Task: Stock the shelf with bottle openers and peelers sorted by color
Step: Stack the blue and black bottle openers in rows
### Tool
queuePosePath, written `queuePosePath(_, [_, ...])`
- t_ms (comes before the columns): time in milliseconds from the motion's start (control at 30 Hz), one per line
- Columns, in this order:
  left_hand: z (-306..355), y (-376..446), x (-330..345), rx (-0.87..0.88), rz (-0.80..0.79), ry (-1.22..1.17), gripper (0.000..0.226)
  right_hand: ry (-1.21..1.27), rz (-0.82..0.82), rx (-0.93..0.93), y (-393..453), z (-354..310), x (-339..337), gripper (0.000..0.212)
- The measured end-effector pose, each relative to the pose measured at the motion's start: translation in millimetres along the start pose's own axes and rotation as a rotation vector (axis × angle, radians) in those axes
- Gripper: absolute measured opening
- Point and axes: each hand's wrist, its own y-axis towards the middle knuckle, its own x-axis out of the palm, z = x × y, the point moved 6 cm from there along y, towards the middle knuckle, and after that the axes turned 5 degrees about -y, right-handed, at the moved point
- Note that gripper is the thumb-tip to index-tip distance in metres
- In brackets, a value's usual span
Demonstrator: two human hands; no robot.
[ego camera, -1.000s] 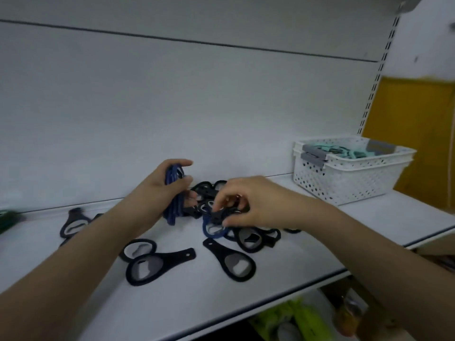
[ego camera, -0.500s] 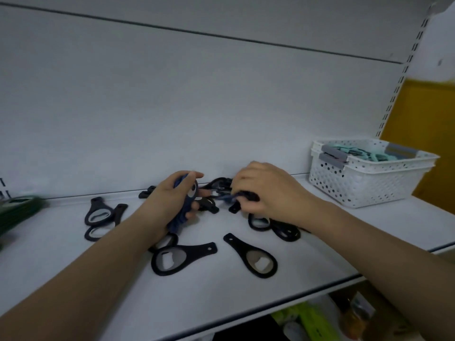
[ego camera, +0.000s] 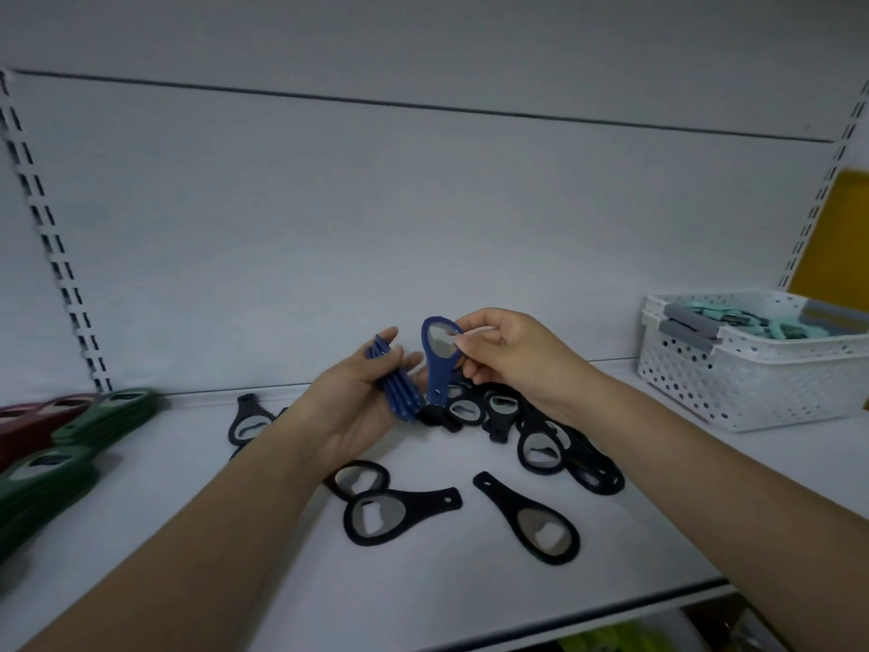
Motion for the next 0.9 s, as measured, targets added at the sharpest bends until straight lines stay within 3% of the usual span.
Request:
queuePosePath(233, [-1,1,-4,-0.037,-0.026,0.157,0.044,-0.177,0.088,-0.026,12,-4,24,0.01])
queuePosePath(367, [4,-1,-7,-0.04,0.014,0.147,0.031,-0.579,0.117,-0.222,16,-12,39,0.003])
queuePosePath(567, [36,-3,-21,0.122,0.112,0.501,0.056,-0.403,0.139,-0.237,23,-14,42,0.012])
queuePosePath(733, [65,-7,-34,0.325,0.152,0.961,0.041,-0.456,-0.059,-0.177,38,-11,72,0.02])
queuePosePath(833, [74,-10,-41,0.377,0.206,1.01,0.035,-0.529,-0.038,-0.229,42,-21,88,0.025])
queuePosePath(900, [85,-14,-40,0.454,0.247,1.168,0.033,-0.575,0.008,-0.262,43,-29,96,0.022])
